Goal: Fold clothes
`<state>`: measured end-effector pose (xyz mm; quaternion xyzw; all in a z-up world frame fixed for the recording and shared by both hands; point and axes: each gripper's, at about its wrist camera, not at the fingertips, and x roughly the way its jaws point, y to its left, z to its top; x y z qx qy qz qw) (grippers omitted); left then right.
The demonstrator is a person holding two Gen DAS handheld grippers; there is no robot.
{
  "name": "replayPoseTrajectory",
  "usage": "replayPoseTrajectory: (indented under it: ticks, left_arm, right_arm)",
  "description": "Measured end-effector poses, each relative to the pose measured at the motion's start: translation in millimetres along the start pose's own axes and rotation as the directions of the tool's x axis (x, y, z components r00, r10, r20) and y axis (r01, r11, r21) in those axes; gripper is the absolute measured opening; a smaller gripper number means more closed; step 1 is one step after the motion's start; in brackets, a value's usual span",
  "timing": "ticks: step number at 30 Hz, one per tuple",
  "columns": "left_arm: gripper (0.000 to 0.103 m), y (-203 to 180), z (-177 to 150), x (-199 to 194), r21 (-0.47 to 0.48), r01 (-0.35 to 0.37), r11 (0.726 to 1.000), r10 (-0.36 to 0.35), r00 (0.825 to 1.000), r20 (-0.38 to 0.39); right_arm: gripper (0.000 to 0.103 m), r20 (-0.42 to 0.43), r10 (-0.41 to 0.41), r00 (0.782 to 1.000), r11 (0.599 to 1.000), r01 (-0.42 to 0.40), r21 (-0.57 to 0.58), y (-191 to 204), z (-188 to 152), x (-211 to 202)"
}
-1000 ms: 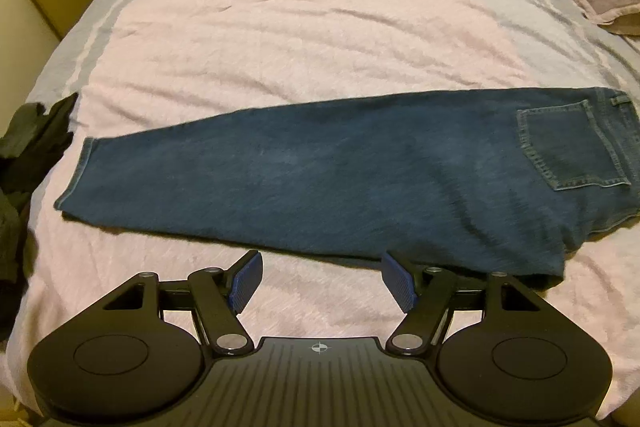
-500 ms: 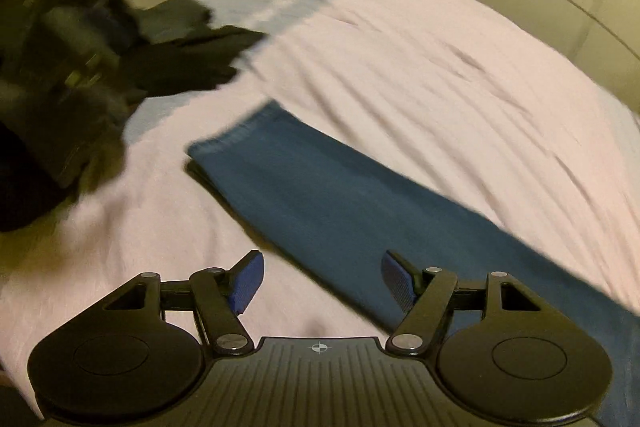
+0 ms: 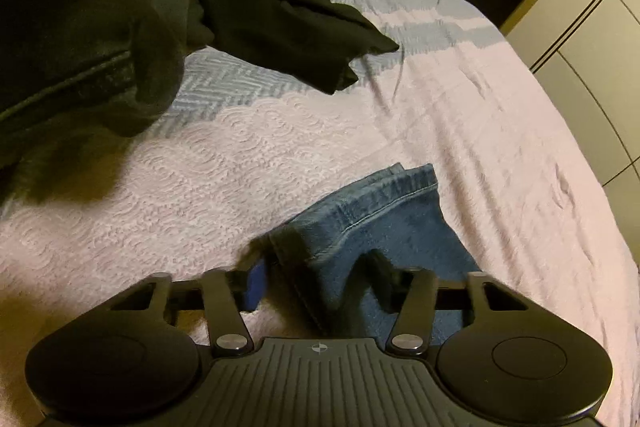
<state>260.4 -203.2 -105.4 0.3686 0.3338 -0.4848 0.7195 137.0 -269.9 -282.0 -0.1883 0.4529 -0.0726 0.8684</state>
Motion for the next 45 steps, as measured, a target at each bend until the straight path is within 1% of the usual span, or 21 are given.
replayPoseTrajectory:
  ticks: [2, 5, 7, 8, 10, 11, 14, 16, 19, 21, 22, 24, 25, 28, 32, 36, 37, 38, 39, 42, 45]
  left_arm:
    - [0.037, -0.7, 3.3, -0.2, 0.003, 0.003, 1.0, -0.003, 1.0, 0.004]
    - [0.037, -2.5, 9.2, -0.9, 0.01, 0.007, 1.0, -0.007, 1.0, 0.011]
    - [0.037, -3.6, 13.1, -1.4, 0.014, 0.009, 1.0, -0.009, 1.0, 0.016]
    - [0.037, -7.6, 17.8, -1.5, 0.026, 0.011, 1.0, -0.012, 1.0, 0.02]
    - [0.037, -21.2, 29.9, -2.5, 0.058, 0.021, 0.998, -0.023, 0.999, 0.03]
    - [0.037, -29.3, 36.6, -2.5, 0.075, 0.027, 0.997, -0.03, 0.999, 0.034]
    - [0.037, -61.3, 58.2, -0.8, 0.124, 0.046, 0.991, -0.053, 0.997, 0.05]
    - [0.037, -87.9, 73.9, 1.8, 0.154, 0.059, 0.986, -0.069, 0.996, 0.057]
    - [0.037, -135.2, 97.1, 7.4, 0.203, 0.077, 0.976, -0.09, 0.994, 0.055]
    - [0.037, -168.0, 110.2, 13.0, 0.228, 0.095, 0.969, -0.108, 0.993, 0.044]
    - [0.037, -185.8, 116.2, 17.0, 0.237, 0.111, 0.965, -0.122, 0.992, 0.034]
    - [0.037, -220.1, 126.0, 26.8, 0.26, 0.14, 0.955, -0.148, 0.989, 0.009]
    - [0.037, -237.8, 129.7, 32.2, 0.277, 0.155, 0.948, -0.16, 0.987, -0.006]
    - [0.037, -285.8, 140.3, 48.1, 0.324, 0.185, 0.928, -0.182, 0.982, -0.04]
    - [0.037, -332.9, 154.5, 69.3, 0.36, 0.216, 0.907, -0.199, 0.976, -0.084]
    - [0.037, -357.1, 167.2, 80.4, 0.383, 0.229, 0.895, -0.205, 0.973, -0.104]
    - [0.037, -360.9, 170.4, 82.0, 0.391, 0.231, 0.891, -0.208, 0.973, -0.102]
    - [0.037, -364.0, 173.6, 83.2, 0.399, 0.234, 0.887, -0.211, 0.972, -0.1]
    - [0.037, -366.5, 176.1, 83.2, 0.404, 0.234, 0.884, -0.214, 0.972, -0.095]
    - [0.037, -370.6, 182.9, 87.1, 0.423, 0.243, 0.873, -0.231, 0.97, -0.081]
    - [0.037, -369.5, 185.8, 93.4, 0.438, 0.251, 0.864, -0.244, 0.967, -0.072]
  right_arm:
    - [0.024, 0.01, 0.019, 1.0, 1.0, -0.019, 0.019, -7.3, 1.4, -5.8]
    - [0.02, 0.065, 0.045, 0.997, 0.99, -0.053, 0.13, -37.4, 7.1, -28.2]
    - [0.02, 0.122, 0.042, 0.992, 0.97, -0.07, 0.232, -65.9, 8.3, -53.1]
    - [0.02, 0.153, 0.038, 0.987, 0.953, -0.082, 0.293, -81.5, 7.4, -66.5]
    - [0.02, 0.222, 0.012, 0.975, 0.88, -0.115, 0.46, -123.5, -3.5, -97.0]
    - [0.02, 0.249, -0.025, 0.968, 0.841, -0.114, 0.529, -144.0, -16.6, -115.2]
    - [0.019, 0.309, -0.148, 0.94, 0.692, -0.125, 0.711, -205.4, -56.7, -169.3]
    - [0.019, 0.301, -0.247, 0.921, 0.58, -0.108, 0.807, -238.4, -106.5, -195.4]
    - [0.019, 0.259, -0.386, 0.885, 0.387, -0.099, 0.917, -287.4, -181.6, -233.7]
    - [0.019, 0.204, -0.415, 0.887, 0.229, -0.115, 0.966, -308.6, -247.1, -229.5]
    - [0.019, 0.18, -0.401, 0.898, 0.137, -0.136, 0.981, -316.8, -284.4, -219.2]
    - [0.026, 0.086, -0.34, 0.937, -0.053, -0.11, 0.992, -323.7, -354.6, -191.8]
    - [0.031, 0.045, -0.307, 0.951, -0.11, -0.082, 0.991, -324.3, -376.7, -183.7]
    - [0.035, 0.066, -0.263, 0.963, -0.158, -0.111, 0.981, -327.3, -393.5, -177.5]
    - [0.062, 0.098, -0.205, 0.974, -0.224, -0.144, 0.964, -331.4, -415.8, -169.2]
    - [0.063, 0.134, -0.148, 0.98, -0.291, -0.173, 0.941, -335.4, -438.1, -160.9]
    - [0.049, 0.144, -0.134, 0.981, -0.308, -0.179, 0.934, -336.4, -443.7, -158.9]
    - [0.02, 0.152, -0.121, 0.981, -0.324, -0.184, 0.928, -337.5, -449.0, -157.0]
    - [0.019, 0.145, -0.121, 0.982, -0.324, -0.177, 0.929, -338.7, -450.6, -157.8]
    - [0.011, 0.124, -0.122, 0.985, -0.324, -0.158, 0.933, -342.6, -455.3, -160.4]
    - [0.01, 0.103, -0.123, 0.987, -0.325, -0.138, 0.936, -346.4, -460.1, -162.9]
